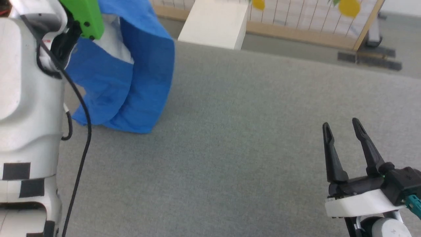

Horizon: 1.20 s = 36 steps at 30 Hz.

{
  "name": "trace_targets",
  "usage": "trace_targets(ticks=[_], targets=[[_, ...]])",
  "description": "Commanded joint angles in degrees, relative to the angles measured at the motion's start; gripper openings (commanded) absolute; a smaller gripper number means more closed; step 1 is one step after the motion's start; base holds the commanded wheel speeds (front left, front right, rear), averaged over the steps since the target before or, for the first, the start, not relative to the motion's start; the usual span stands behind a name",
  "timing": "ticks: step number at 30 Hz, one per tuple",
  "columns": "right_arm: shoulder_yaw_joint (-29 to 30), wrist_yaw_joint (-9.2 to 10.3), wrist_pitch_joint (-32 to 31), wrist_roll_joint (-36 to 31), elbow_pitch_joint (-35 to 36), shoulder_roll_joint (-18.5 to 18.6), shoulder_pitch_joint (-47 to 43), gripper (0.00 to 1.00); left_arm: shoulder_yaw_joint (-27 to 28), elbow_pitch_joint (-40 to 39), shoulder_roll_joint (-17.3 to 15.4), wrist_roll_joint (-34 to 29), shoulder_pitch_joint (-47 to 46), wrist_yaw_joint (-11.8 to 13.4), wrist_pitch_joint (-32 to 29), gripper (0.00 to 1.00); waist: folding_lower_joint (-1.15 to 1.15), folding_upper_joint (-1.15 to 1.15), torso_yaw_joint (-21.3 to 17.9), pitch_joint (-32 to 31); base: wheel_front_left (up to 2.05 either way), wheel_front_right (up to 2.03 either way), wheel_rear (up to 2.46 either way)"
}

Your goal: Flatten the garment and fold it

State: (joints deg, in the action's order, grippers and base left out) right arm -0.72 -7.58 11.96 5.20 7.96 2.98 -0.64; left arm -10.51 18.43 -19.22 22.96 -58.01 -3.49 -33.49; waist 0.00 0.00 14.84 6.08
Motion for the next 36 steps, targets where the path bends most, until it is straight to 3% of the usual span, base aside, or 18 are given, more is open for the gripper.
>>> trace_targets(ticks=[1, 10, 15, 20, 28, 31, 36], targets=[[0.3, 0.09, 0.5, 0.8, -0.3, -0.1, -1.0, 1.00, -0.5, -0.5, 1.0, 0.4, -1.7, -0.3, -0.1, 0.00, 0.00, 0.00, -1.8, -4.8, 0.00, 0.00, 0.00], [2.7, 0.09, 1.4, 2.8, -1.8, -0.1, -3.0, 1.00, -2.5, -3.0, 7.9, 4.1, -6.5, -0.8, -0.1, 0.00, 0.00, 0.00, -5.7, -8.8, 0.00, 0.00, 0.00], [4.4, 0.09, 1.6, 2.8, -1.7, -0.1, -3.2, 1.00, -5.4, -5.5, 12.6, 6.2, -8.1, -1.5, 0.1, 0.00, 0.00, 0.00, -8.3, -9.3, 0.00, 0.00, 0.00], [6.7, 0.09, 1.6, 2.7, -0.4, -0.1, -2.3, 1.00, -9.0, -7.3, 15.1, 7.9, -7.6, -1.4, 0.3, 0.00, 0.00, 0.00, -11.2, -8.1, 0.00, 0.00, 0.00], [9.6, 0.09, 1.3, 2.4, 0.8, -0.1, 0.2, 1.00, -18.9, -7.4, 16.3, 10.3, 0.8, 3.6, 5.8, 0.00, 0.00, 0.00, -16.8, -4.0, 0.00, 0.00, 0.00], [8.9, 0.09, 1.4, 2.8, 0.7, -0.1, 0.8, 1.00, -22.5, -4.8, 16.3, 11.4, 5.2, 5.7, 8.8, 0.00, 0.00, 0.00, -18.6, -2.3, 0.00, 0.00, 0.00], [7.2, 0.09, 1.4, 3.1, 0.4, -0.1, 2.3, 1.00, -28.1, 2.0, 16.3, 11.3, 12.3, 7.2, 12.5, 0.00, 0.00, 0.00, -20.9, 1.1, 0.00, 0.00, 0.00]])
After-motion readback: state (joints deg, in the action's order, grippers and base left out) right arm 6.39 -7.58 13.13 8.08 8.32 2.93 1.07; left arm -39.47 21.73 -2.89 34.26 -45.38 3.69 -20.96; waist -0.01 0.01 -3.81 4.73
